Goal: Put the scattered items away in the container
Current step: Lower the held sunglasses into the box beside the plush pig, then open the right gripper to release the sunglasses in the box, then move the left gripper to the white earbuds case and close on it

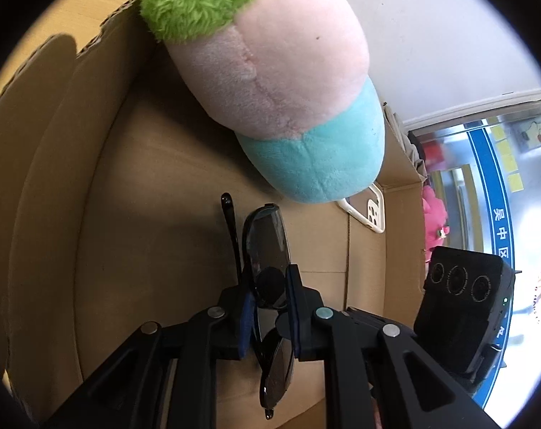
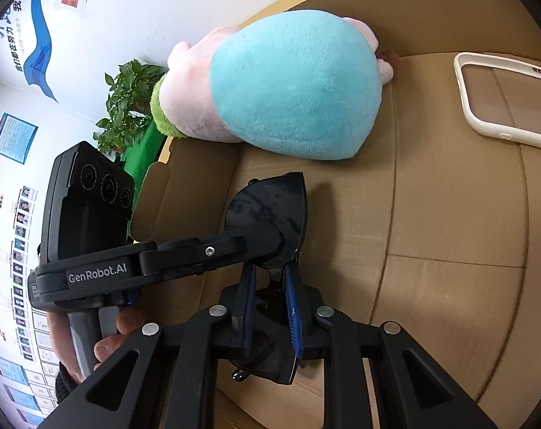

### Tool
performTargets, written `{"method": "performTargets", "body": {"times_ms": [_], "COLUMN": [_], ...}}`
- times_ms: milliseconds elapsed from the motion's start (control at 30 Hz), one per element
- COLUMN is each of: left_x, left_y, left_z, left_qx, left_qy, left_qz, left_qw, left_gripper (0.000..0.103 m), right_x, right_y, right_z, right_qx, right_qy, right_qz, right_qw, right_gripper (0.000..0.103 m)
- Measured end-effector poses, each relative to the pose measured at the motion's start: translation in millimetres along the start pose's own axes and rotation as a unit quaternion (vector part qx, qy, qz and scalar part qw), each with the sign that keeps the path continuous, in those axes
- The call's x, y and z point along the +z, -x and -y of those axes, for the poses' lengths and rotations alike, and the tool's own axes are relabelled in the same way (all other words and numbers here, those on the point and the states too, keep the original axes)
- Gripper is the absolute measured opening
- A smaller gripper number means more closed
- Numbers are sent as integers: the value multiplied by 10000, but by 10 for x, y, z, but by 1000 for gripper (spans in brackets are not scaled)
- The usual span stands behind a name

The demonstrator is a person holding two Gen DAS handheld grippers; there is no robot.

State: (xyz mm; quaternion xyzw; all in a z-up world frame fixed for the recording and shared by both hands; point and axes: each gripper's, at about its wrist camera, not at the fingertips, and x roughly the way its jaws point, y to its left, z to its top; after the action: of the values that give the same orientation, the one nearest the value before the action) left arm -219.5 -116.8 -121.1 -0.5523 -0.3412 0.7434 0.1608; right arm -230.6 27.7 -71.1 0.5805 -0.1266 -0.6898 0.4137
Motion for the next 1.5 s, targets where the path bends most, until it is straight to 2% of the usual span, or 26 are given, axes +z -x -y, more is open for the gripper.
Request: {"method": "performTargets", "body": {"times_ms": [333,433,500,567,633,900,1000,1033,1067,1100,1133,1167,1233,1333,1400,1500], "left_x": [53,43,34,33,38,-9,-95,-133,-192,-254,-333,-395,-592,-872,-1102,-1426], "left_y": [-11,8,54,119,195,510,643,679,731,793,861,866,935,1052,1080,1087], "left_z": [-23,2,33,41,73,92,131,164,210,245,297,411,642,846,983,1108], "left_qx": [204,302,391,453,506,621,695,711,741,796,892,972,1150,1424,1712,2074], "left_qy": [-106,-187,-263,-302,-366,-506,-616,-675,-769,-876,-1019,-1150,-1487,-1804,-1913,-2090], "left_qz": [-18,73,166,262,373,673,801,846,911,983,1078,1159,1395,1791,2103,2435], "left_qw": [9997,9993,9987,9982,9973,9945,9925,9916,9901,9881,9849,9818,9722,9566,9433,9241], "left_gripper": [16,22,31,45,49,49,49,49,49,49,50,54,61,70,75,77], "right_x": [7,-6,-22,-25,-27,-39,-71,-88,-107,-130,-176,-241,-402,-700,-855,-1118], "right_y": [-23,-39,-59,-72,-82,-47,72,140,212,285,387,505,709,941,1017,1168], "right_z": [9,5,4,2,1,-68,-138,-164,-192,-226,-272,-315,-386,-464,-540,-617], "right_qx": [7,33,15,-16,-59,-77,-175,-244,-326,-414,-557,-736,-1061,-1681,-2014,-2176], "right_qy": [-34,-40,-25,-12,-12,53,208,284,367,461,592,722,1004,1414,1606,1814], "right_qz": [-30,-67,-102,-104,-108,-52,70,155,240,317,443,618,896,1261,1425,1642], "right_qw": [10000,10000,9999,9999,9999,9999,9996,9992,9985,9976,9957,9928,9852,9674,9557,9449], "right_gripper": [17,22,26,27,28,35,47,56,69,75,84,92,101,102,103,103]}}
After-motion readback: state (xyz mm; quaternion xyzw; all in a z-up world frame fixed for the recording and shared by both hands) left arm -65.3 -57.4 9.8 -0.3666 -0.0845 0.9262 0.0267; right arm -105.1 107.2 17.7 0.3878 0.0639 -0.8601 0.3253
